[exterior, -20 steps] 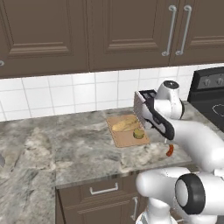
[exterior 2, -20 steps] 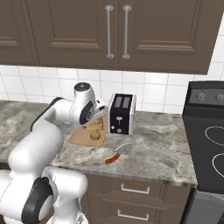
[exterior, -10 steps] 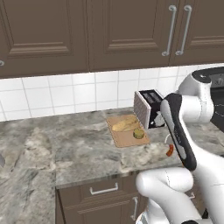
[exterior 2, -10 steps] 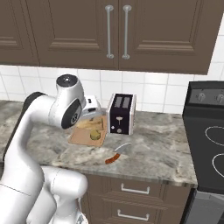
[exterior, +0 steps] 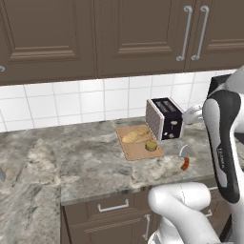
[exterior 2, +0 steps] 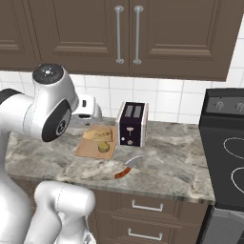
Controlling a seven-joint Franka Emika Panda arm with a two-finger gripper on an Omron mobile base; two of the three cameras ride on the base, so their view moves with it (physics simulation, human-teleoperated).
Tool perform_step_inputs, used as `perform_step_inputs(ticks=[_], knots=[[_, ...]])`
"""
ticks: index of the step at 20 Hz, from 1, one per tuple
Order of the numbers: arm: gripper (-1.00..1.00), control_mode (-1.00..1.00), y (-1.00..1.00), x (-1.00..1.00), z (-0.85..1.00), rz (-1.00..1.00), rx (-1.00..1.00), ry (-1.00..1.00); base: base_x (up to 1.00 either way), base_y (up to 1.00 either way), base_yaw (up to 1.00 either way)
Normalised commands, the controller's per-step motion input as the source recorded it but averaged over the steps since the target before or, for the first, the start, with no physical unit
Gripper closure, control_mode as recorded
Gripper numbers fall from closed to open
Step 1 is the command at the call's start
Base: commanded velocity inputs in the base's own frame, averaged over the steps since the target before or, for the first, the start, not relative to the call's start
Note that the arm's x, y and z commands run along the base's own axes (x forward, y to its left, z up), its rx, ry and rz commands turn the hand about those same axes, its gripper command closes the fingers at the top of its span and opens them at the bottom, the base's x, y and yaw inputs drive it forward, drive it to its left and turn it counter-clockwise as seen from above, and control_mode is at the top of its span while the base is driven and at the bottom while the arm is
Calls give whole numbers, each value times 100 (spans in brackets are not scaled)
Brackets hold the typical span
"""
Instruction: Retrieve the sausage and cheese from the fridge and place them on the cutting board on the counter.
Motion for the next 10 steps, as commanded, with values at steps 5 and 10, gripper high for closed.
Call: perform_step_inputs(ticks=[5,10], knots=[[-100,-100,10,-41,51,-3,-1,-7,0,0,0],[-100,-100,38,-29,-21,-1,-2,0,0,0,0]])
